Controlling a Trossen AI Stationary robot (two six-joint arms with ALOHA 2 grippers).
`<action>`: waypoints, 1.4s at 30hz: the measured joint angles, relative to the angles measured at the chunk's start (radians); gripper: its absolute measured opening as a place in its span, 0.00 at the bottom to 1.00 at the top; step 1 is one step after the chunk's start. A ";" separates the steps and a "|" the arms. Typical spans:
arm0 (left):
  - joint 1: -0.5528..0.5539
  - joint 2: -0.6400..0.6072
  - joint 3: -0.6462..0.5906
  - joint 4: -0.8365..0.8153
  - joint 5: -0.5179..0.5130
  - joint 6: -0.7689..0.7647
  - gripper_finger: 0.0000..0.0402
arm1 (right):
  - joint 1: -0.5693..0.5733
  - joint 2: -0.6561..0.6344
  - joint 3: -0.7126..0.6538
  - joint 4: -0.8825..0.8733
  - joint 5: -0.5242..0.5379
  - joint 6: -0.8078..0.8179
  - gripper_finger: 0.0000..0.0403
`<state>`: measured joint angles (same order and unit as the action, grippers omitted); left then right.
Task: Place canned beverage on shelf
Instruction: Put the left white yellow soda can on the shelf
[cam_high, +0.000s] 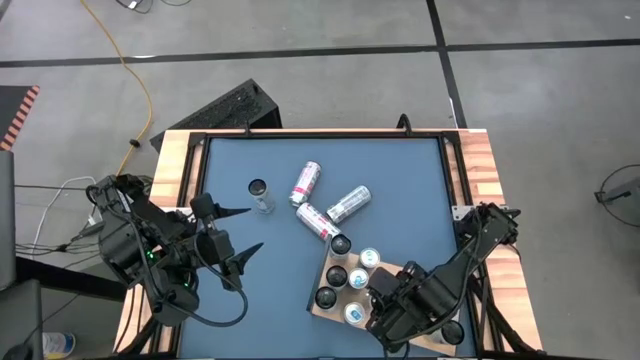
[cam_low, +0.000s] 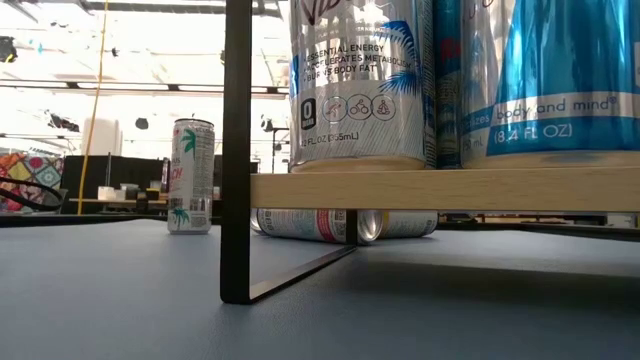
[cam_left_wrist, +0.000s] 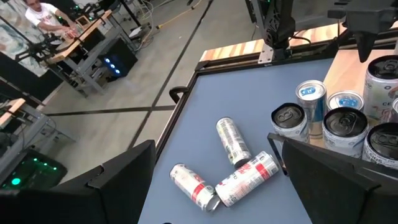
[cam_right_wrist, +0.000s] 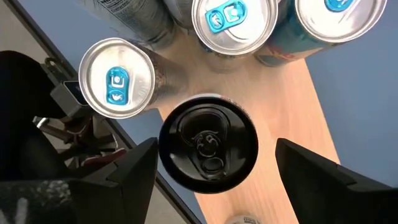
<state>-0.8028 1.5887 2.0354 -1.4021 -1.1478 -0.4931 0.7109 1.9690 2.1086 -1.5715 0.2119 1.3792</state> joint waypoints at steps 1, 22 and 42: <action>0.000 0.000 0.000 0.000 0.000 0.000 0.84 | -0.001 0.000 0.000 0.001 0.003 0.000 0.76; 0.000 0.001 -0.028 -0.014 0.010 -0.009 0.84 | -0.014 0.000 -0.003 0.001 0.029 -0.006 0.76; 0.000 0.001 -0.028 -0.016 0.011 -0.009 0.84 | -0.090 0.000 0.001 0.001 -0.100 -0.096 0.76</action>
<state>-0.8028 1.5894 2.0071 -1.4180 -1.1368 -0.5018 0.6209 1.9690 2.1099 -1.5709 0.1116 1.2829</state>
